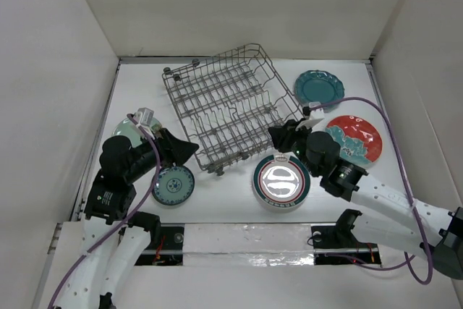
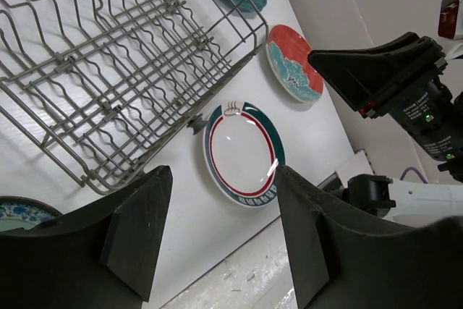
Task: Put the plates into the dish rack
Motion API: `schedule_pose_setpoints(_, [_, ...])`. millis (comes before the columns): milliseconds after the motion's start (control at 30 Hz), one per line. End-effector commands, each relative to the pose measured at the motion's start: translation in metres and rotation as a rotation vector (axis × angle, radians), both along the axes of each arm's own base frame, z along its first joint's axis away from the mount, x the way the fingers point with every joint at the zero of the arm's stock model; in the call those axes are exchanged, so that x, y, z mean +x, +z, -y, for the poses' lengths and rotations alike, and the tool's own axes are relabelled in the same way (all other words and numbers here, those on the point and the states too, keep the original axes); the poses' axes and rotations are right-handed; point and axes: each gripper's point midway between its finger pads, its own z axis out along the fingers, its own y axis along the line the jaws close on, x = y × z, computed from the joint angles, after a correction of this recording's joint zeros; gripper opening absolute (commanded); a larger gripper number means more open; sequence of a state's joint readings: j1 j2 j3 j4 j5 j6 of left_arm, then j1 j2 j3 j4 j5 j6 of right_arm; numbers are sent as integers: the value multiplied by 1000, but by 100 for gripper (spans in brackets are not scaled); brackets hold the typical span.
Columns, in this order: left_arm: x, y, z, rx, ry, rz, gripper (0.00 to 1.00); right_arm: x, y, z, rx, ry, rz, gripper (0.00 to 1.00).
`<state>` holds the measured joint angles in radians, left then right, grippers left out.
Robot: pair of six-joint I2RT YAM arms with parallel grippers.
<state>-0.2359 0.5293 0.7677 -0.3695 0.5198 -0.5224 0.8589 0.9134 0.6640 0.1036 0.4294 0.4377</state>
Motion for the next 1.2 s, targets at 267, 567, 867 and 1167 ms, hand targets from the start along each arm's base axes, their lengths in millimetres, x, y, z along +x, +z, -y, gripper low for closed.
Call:
schedule_pose_setpoints(267, [-20,20,1,-98,0,60,21,-9,20,-20,109,112,86,2])
schedule_pose_setpoints(567, [7,-31,10,-160,65,-276,0,-11,24,-7,89,76,108,0])
schedule_pose_setpoints(867, [101,-67,-101,-152,493,-368,22,-10,21,-10,75,106,94,10])
schedule_pose_setpoints(1167, [104,-114,-209,-219,839,-484,69,-12,23,-13,75,143,91,18])
